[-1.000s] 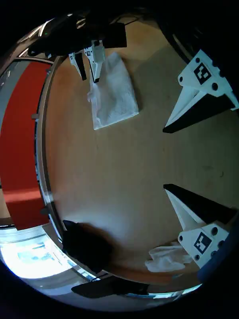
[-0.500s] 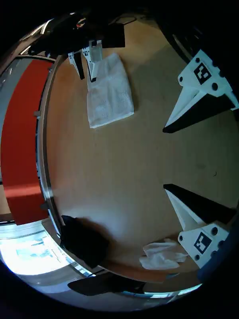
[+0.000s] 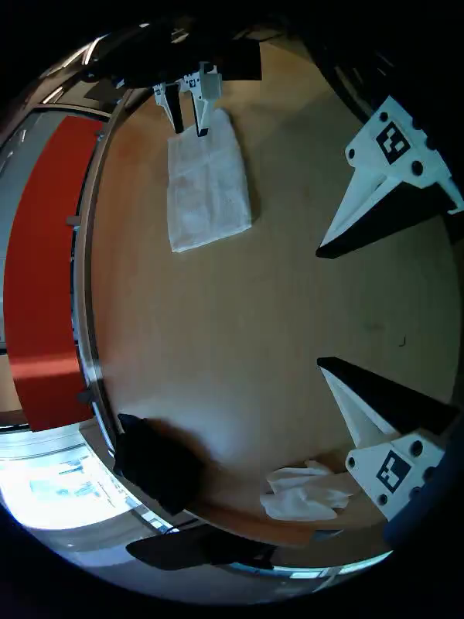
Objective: Fold towel
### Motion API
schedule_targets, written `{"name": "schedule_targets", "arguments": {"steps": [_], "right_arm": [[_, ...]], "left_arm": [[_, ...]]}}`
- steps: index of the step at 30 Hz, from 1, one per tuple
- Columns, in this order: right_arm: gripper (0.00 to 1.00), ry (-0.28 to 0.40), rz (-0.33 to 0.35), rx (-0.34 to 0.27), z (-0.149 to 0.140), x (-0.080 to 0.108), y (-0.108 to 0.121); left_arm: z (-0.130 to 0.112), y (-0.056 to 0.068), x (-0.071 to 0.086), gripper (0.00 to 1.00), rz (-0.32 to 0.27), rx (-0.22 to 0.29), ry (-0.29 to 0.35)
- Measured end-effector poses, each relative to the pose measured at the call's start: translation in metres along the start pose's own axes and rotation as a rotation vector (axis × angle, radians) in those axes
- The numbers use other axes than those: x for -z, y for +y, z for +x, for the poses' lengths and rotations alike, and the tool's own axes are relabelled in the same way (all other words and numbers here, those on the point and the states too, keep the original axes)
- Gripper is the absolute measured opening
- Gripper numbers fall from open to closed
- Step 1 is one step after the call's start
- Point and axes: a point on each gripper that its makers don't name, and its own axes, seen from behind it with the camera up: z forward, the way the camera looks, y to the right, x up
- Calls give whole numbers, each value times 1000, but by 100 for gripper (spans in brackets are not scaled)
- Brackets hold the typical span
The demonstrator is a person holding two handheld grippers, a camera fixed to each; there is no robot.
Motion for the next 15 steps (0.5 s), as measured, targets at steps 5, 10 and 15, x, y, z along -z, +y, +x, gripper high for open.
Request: {"name": "schedule_targets", "arguments": {"steps": [5, 10, 15], "right_arm": [[96, -14, -9, -7, -21, 16, 4], [96, -28, -21, -10, -39, 29, 12], [96, -35, -30, -10, -54, 39, 20]], "left_arm": [[-5, 2, 4, 95, 1, 4, -4], [-8, 3, 8, 95, 3, 3, -7], [-9, 3, 11, 95, 7, -2, -7]]}}
